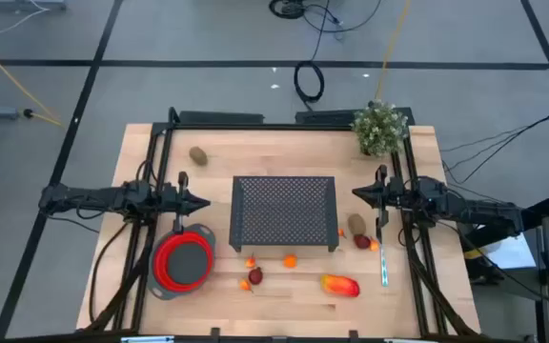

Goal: Pick & Place Fruit

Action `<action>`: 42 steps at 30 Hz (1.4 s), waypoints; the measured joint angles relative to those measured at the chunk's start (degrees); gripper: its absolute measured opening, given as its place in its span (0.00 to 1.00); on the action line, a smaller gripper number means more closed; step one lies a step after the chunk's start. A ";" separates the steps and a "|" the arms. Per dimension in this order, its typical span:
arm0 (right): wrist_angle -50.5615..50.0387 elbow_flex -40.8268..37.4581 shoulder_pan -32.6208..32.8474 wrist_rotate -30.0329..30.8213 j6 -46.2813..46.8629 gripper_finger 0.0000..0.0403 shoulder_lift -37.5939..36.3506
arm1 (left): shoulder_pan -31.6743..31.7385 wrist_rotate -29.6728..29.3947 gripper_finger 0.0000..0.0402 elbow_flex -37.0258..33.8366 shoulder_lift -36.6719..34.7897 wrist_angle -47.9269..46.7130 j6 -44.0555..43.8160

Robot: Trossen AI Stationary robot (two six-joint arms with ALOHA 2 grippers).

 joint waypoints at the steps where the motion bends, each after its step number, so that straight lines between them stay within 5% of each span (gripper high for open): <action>1: 0.00 0.00 0.02 0.00 0.02 0.00 0.00 | 0.00 0.00 0.00 0.00 0.00 0.00 0.02; 42: -0.01 0.00 0.00 -0.01 0.02 0.00 0.00 | -0.01 0.00 0.01 0.00 0.00 0.00 0.02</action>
